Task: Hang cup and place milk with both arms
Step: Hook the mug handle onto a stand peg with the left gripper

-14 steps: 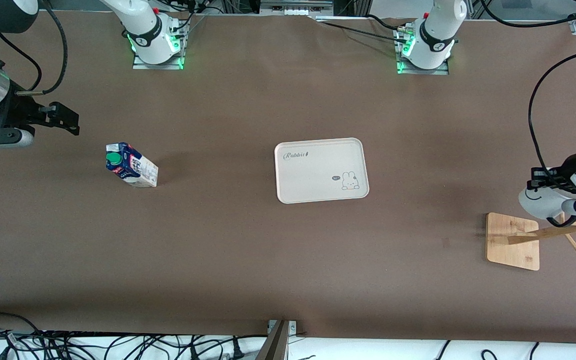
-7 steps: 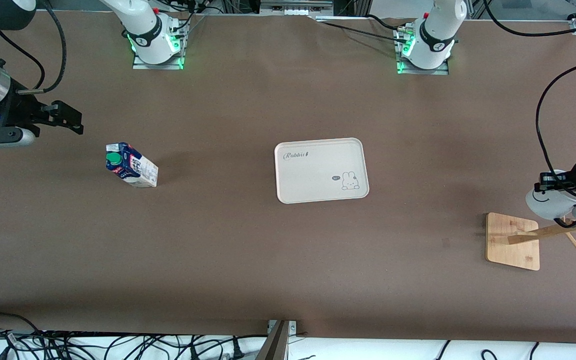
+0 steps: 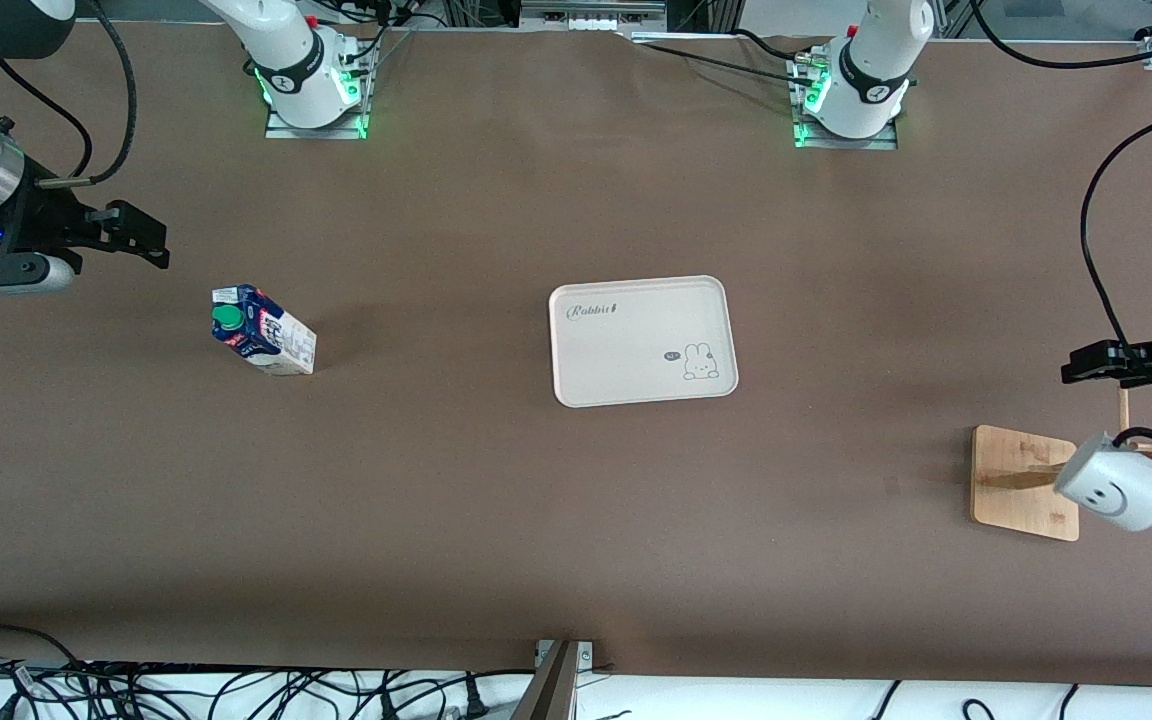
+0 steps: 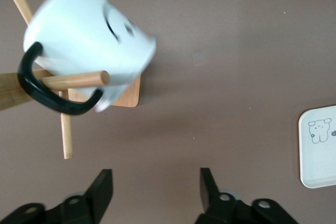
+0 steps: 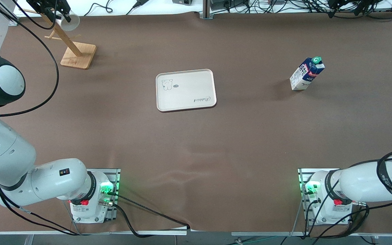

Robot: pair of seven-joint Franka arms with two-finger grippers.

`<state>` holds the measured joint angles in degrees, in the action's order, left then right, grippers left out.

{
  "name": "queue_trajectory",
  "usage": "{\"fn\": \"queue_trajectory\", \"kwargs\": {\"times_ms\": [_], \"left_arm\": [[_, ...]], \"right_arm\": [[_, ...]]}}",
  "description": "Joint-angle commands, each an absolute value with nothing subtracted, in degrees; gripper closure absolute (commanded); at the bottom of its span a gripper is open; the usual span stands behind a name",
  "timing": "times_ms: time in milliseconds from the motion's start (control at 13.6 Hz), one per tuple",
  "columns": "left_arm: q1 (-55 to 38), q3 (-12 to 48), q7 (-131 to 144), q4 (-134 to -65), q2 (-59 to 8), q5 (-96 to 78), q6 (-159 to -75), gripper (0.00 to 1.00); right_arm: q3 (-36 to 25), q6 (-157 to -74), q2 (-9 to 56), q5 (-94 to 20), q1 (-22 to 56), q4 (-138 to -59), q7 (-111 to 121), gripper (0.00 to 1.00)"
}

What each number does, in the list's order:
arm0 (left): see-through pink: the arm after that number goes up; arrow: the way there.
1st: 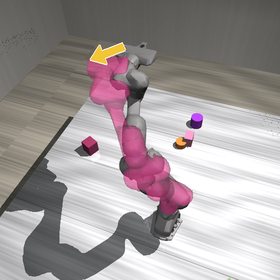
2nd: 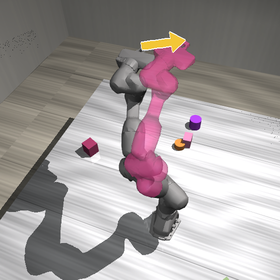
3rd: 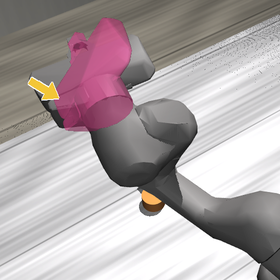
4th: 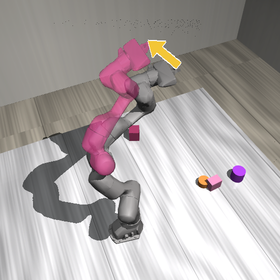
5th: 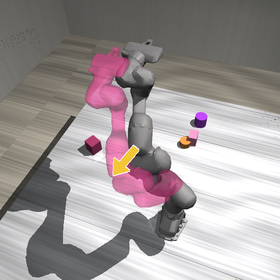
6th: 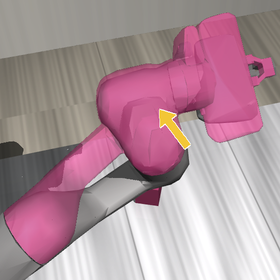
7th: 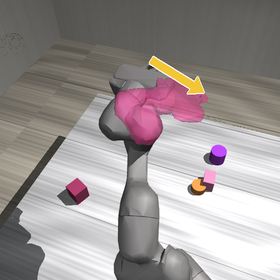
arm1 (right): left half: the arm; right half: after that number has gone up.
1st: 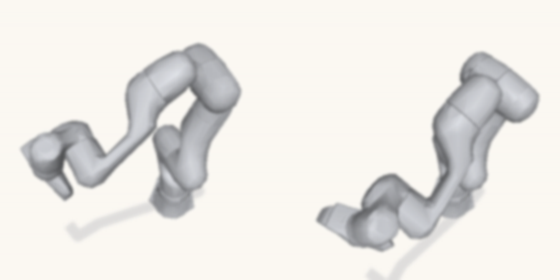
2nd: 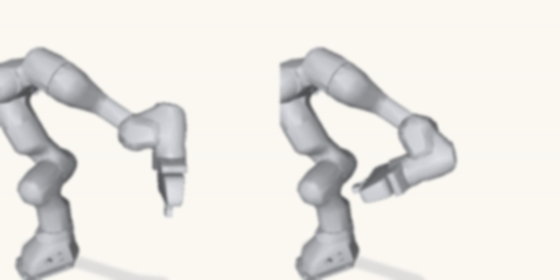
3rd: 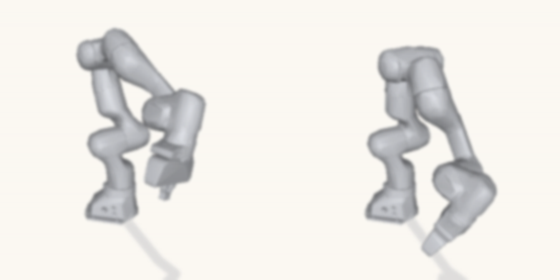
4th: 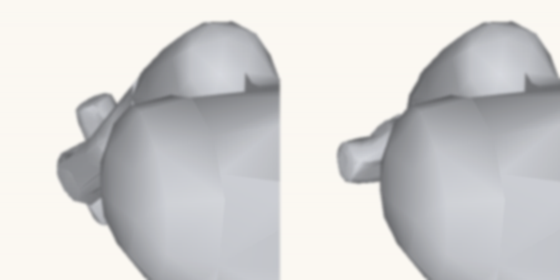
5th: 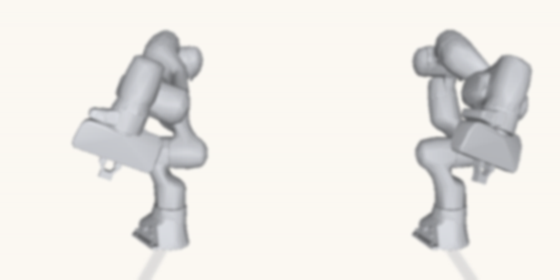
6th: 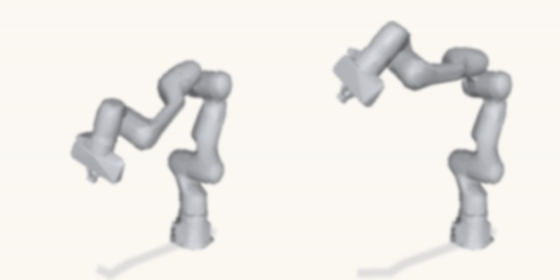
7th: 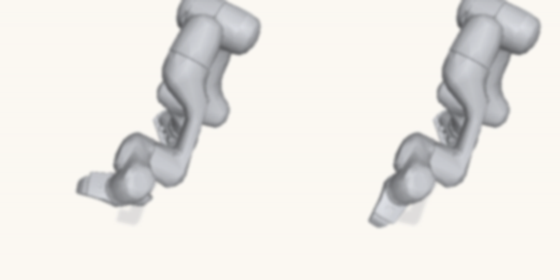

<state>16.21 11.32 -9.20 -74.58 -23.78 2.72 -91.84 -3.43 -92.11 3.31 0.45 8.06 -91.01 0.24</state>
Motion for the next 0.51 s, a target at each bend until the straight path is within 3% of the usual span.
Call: {"fn": "queue_trajectory", "kwargs": {"times_ms": [0,440], "left_arm": [[14.9,11.6,-7.7,-71.7,-22.6,3.4,-88.8,0.00],[14.7,11.3,-3.3,-69.0,-16.5,3.4,-78.9,0.00]], "right_arm": [[-3.3,-91.1,3.7,0.3,8.1,-89.6,-0.3,0.00],[-3.3,-91.0,3.6,0.3,8.2,-89.6,-0.4,0.00]]}}
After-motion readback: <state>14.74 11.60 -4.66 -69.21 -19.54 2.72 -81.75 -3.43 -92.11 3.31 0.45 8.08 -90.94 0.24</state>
